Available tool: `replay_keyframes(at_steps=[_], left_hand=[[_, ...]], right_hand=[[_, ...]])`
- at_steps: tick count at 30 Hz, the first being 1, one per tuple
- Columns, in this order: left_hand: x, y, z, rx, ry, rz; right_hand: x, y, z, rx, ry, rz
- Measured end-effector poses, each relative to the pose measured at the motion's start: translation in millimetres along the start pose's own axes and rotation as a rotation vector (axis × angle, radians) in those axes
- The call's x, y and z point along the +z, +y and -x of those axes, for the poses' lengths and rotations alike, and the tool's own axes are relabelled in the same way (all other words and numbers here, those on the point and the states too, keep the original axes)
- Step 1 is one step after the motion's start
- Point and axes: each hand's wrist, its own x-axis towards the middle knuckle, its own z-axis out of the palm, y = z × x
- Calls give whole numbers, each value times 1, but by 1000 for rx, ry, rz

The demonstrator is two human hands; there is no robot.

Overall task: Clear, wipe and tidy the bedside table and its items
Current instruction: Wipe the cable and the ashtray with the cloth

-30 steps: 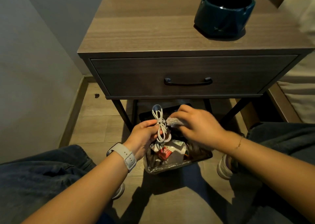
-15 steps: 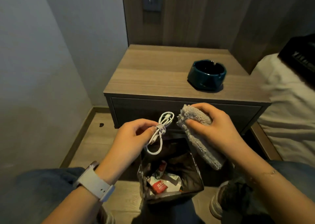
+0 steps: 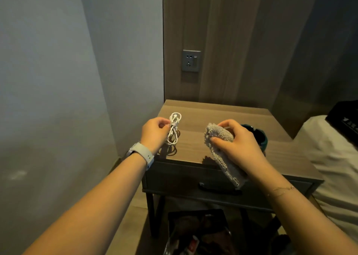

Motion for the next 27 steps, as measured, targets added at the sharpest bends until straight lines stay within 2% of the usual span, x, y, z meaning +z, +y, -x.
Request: replay_keyframes(at_steps=[5,7,10,13,17,20,22,24,25,27], left_hand=[[12,-29,-38,-84,-61,-344],[8,-29,-39,-93,-37,-464],[2,-15,-29,80,91,-531],[6,13,-6,239,64,-368],[43,54,18,148,-194,-131],[81,70,26,6,-353,-45],[105,77,29,-49,-423,-20],[123,80,31,-66,-471,20],[131,81,31,-64,-508,57],[143,77,30,-10,-603,74]], right_hand=[[6,16,-15,19,-16,-46],[4,18,-16,-1,-40,-109],[-4,19,-11,-29,-11,-239],[-18,21,-3,-34,59,-388],[-48,37,4,-6,238,-513],[-67,76,4,172,400,-646],[-74,108,0,364,469,-876],[-77,132,-6,472,557,-1047],[-76,141,-11,494,595,-1057],[-76,152,-21,499,636,-923]])
